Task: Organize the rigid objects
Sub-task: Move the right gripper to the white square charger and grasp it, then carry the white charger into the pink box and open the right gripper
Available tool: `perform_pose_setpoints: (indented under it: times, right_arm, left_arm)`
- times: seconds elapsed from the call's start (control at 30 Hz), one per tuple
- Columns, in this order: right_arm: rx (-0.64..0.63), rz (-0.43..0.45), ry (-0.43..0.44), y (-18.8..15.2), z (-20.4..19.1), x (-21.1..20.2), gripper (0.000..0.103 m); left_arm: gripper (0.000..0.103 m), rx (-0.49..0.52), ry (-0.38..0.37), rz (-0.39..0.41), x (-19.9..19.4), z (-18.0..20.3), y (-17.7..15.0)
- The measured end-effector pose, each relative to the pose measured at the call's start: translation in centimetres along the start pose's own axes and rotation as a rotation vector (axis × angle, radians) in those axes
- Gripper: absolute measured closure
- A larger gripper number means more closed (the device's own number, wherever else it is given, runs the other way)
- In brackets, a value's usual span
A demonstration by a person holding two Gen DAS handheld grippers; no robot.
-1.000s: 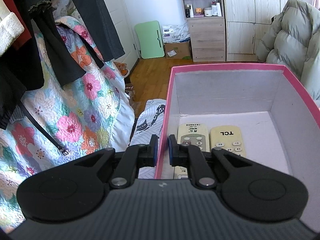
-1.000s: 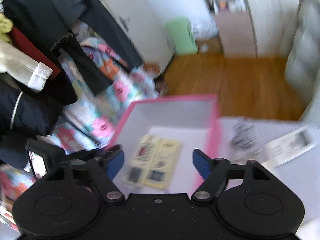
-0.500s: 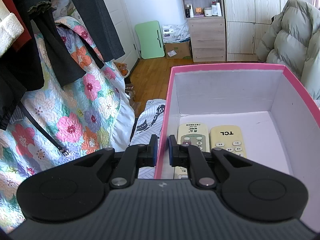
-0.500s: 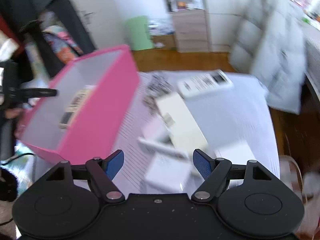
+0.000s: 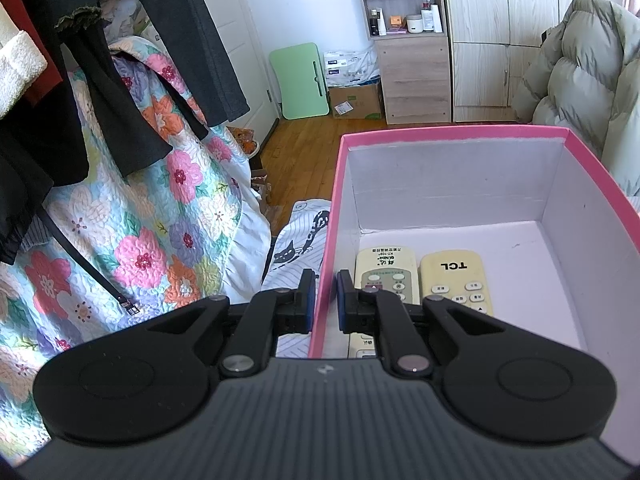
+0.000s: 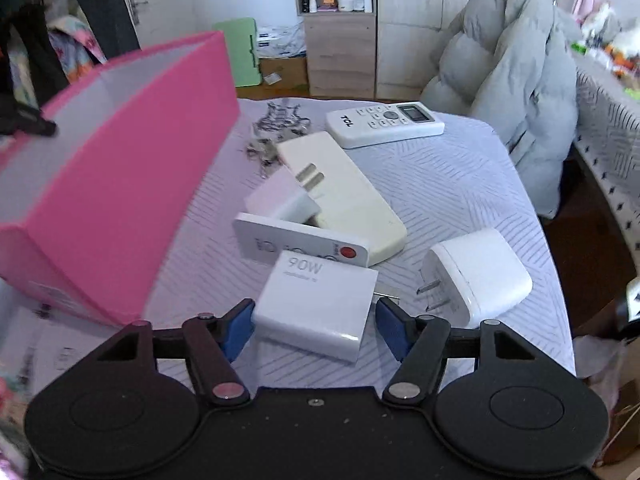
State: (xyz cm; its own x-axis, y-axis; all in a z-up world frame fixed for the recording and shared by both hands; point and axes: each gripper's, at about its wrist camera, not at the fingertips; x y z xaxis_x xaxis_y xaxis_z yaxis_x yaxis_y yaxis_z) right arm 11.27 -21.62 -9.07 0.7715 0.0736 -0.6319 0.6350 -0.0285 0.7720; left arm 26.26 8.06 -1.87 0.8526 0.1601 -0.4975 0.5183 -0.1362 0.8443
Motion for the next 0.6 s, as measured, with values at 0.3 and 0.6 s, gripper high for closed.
perform_pose_setpoints:
  times: [0.3, 0.6]
  right_arm:
    - [0.049, 0.042, 0.014, -0.2, 1.2, -0.6, 0.042]
    - [0.071, 0.055, 0.088, -0.9, 1.6, -2.3, 0.042]
  left_arm:
    - [0.094, 0.004, 0.001, -0.001, 0.0, 0.0, 0.0]
    - [0.094, -0.001, 0.0, -0.001, -0.2, 0.0, 0.0]
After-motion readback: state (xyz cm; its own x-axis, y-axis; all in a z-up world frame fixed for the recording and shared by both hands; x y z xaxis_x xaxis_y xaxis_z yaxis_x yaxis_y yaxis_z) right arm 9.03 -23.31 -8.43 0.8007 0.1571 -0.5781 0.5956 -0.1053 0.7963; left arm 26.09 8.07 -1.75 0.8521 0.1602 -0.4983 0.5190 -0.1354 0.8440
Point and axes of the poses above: each gripper's, at about its wrist camera, not at the fingertips, and x roughly the way its jaws point, z to its right, y to its top, and after that the axes turned 11 degrees about z, right-handed
